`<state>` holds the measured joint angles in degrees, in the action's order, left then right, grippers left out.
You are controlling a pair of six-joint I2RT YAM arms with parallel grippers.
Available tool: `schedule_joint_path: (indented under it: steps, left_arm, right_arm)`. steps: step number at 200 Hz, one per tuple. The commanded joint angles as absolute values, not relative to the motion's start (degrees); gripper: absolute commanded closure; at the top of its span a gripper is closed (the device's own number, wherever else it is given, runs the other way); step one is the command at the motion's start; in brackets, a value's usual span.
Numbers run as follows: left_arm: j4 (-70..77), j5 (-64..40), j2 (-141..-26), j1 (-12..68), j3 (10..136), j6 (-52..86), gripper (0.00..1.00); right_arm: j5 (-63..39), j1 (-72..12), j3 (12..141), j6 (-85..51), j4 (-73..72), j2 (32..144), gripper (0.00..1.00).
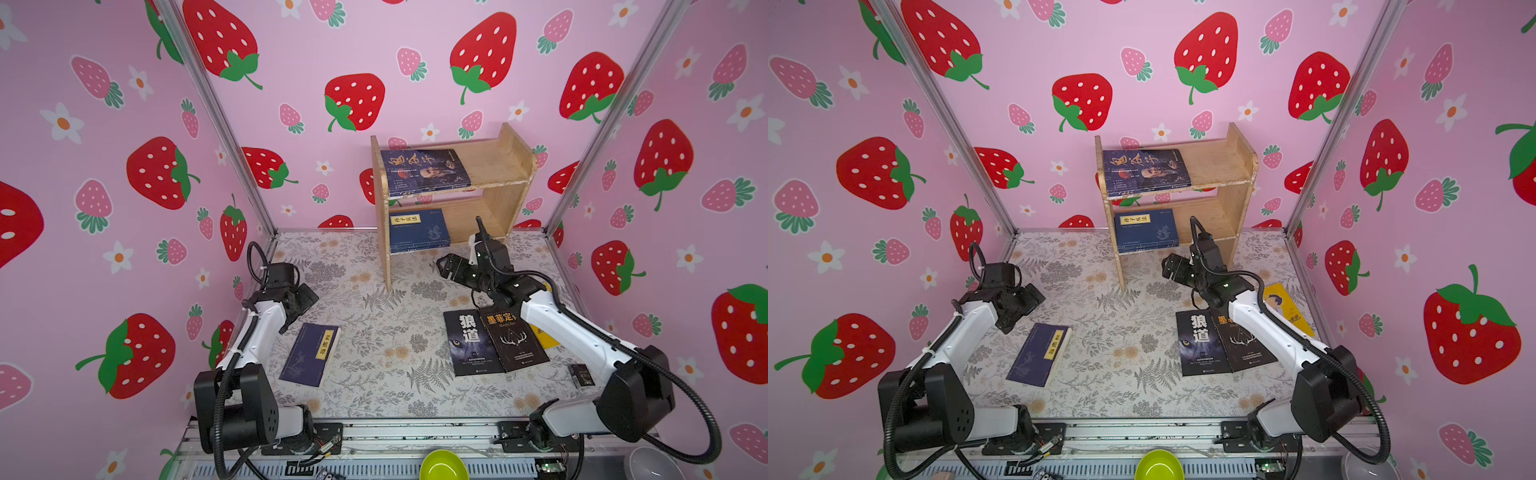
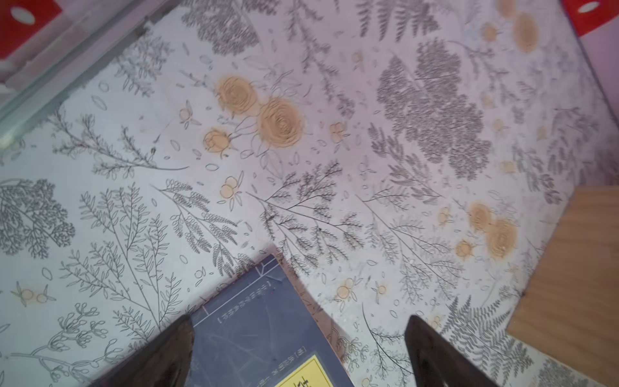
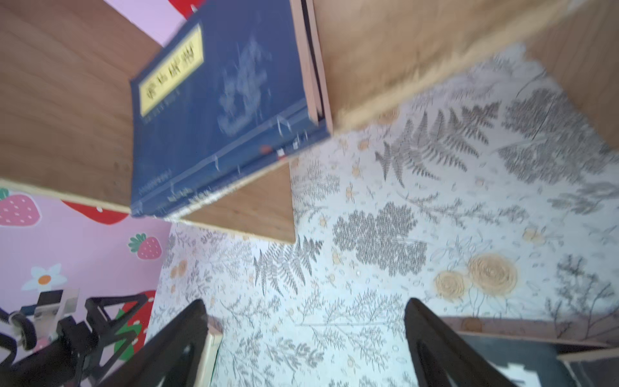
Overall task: Stacking books/files
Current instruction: Rotate the book at the bottom-left of the table.
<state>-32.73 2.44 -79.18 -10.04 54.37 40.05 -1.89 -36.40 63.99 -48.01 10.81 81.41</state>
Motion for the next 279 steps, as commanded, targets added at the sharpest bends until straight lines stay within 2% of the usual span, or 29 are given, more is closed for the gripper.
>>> schedule_joint_path:
  steps: [1,28,72,129,154,196,214,250,279]
  left_arm:
    - [-31.3,-0.1,-82.2,-12.8,53.5,44.4,0.01]
    - [-29.4,1.4,-83.2,-14.3,50.6,46.1,0.01]
    - [-23.9,-3.7,-85.8,-19.8,45.2,47.0,0.01]
    - [-17.2,-11.3,-83.8,-18.9,36.1,54.1,0.01]
    - [-15.4,-14.0,-81.9,-13.5,33.2,58.6,0.01]
    - [-10.8,-11.9,-79.2,6.2,33.3,73.2,0.01]
    - [-10.0,-9.6,-79.3,11.3,35.7,76.4,0.01]
    - [-24.9,-0.9,-75.6,11.9,44.2,67.2,0.01]
    - [-36.0,4.2,-69.5,10.2,45.0,61.4,0.01]
  right_arm:
    - [-2.6,-38.3,61.7,-50.7,9.4,81.0,0.06]
    - [-3.4,-39.0,59.1,-52.2,6.6,80.4,0.06]
    - [-3.2,-39.1,57.9,-51.9,7.2,79.9,0.06]
    - [-3.4,-39.0,57.5,-51.5,7.6,80.3,0.06]
    - [-4.1,-39.0,57.6,-51.2,7.3,80.9,0.05]
    - [-6.5,-39.0,57.4,-51.1,7.6,82.4,0.05]
    - [-8.1,-39.0,57.3,-50.7,8.3,83.3,0.06]
    - [-14.0,-39.2,56.9,-46.9,9.4,85.5,0.07]
    - [-15.6,-39.8,56.9,-42.9,11.1,87.1,0.07]
